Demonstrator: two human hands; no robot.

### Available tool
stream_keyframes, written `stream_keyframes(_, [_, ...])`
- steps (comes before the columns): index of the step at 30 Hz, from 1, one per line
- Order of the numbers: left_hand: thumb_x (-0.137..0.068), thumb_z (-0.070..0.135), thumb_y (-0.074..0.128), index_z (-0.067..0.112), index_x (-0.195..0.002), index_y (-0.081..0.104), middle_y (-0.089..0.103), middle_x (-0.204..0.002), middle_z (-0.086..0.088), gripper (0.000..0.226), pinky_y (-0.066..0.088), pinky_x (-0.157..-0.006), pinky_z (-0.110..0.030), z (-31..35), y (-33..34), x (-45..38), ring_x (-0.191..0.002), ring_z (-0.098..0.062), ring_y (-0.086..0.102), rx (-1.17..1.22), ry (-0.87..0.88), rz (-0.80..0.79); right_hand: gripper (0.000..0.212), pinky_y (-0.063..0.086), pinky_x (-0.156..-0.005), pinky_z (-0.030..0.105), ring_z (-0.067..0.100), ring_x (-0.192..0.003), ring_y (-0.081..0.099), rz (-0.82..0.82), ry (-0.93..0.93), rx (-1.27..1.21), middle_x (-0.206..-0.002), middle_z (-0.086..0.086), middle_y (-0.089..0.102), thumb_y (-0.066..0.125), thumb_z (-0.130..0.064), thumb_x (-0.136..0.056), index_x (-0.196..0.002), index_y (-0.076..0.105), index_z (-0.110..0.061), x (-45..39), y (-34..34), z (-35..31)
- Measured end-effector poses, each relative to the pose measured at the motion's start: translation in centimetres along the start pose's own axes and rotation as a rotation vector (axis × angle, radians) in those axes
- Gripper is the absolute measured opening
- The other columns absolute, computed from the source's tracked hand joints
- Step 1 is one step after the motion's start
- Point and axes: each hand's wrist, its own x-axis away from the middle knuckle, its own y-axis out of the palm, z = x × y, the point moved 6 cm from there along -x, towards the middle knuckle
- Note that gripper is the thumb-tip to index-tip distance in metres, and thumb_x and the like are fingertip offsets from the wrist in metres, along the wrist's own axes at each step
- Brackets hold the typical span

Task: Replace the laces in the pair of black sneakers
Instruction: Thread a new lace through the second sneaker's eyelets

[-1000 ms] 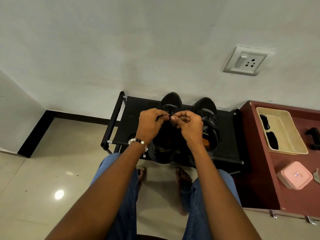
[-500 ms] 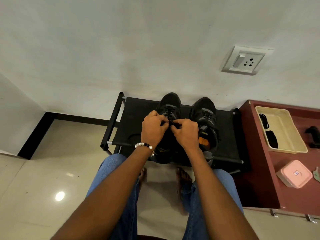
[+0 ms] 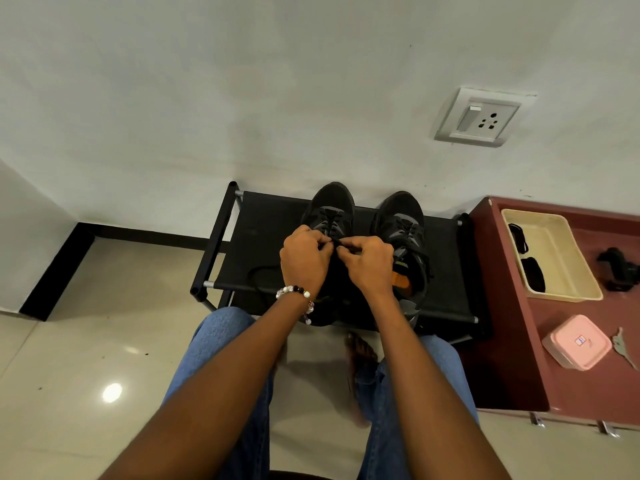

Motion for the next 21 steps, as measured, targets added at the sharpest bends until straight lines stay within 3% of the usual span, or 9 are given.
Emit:
stream_keyframes(7, [-0.082, 0.026, 0.075, 0.019, -0.090, 0.078, 0.072, -0.093, 0.002, 0.011, 0.046, -0.068, -0.018, -1.3, 0.3, -0.2, -0.086, -0.013, 0.066, 0.108, -0.183, -0.060, 0.026, 0.050, -0.089, 0.021, 0.016, -0.098, 0.068, -0.104, 0.019, -0.042, -0.107, 0.008, 0.073, 0.072, -0.014, -0.086, -0.112, 0.072, -0.008, -0.4, 0.0, 0.6])
stream_keyframes(13, [-0.077, 0.025, 0.080, 0.023, -0.084, 0.077, 0.072, -0.087, 0.004, 0.008, 0.043, -0.055, -0.015, -1.8, 0.9, -0.6, -0.080, -0.012, 0.065, 0.187, -0.379, -0.128, 0.031, 0.052, -0.095, 0.028, 0.015, -0.102, 0.066, -0.160, 0.068, -0.107, -0.111, 0.008, 0.071, 0.074, -0.013, -0.084, -0.115, 0.071, -0.008, -0.6, 0.0, 1.2])
stream_keyframes(18, [-0.074, 0.024, 0.083, 0.025, -0.076, 0.075, 0.068, -0.079, 0.009, 0.008, 0.047, -0.055, -0.019, -1.8, 1.1, -1.0, -0.074, -0.009, 0.063, 0.190, -0.371, -0.175, 0.020, 0.052, -0.088, 0.025, 0.009, -0.096, 0.064, -0.176, 0.106, -0.201, -0.102, 0.000, 0.071, 0.066, -0.020, -0.092, -0.108, 0.073, -0.012, -0.6, 0.1, 1.2])
stream_keyframes(21, [-0.073, 0.026, 0.084, 0.025, -0.073, 0.074, 0.070, -0.080, 0.008, 0.009, 0.048, -0.057, -0.020, -1.6, 0.9, -1.0, -0.075, -0.010, 0.064, 0.152, -0.313, -0.175, 0.016, 0.053, -0.086, 0.028, 0.009, -0.092, 0.064, -0.089, 0.159, -0.239, -0.092, -0.003, 0.072, 0.063, -0.024, -0.094, -0.100, 0.074, -0.015, -0.9, 0.5, 1.5])
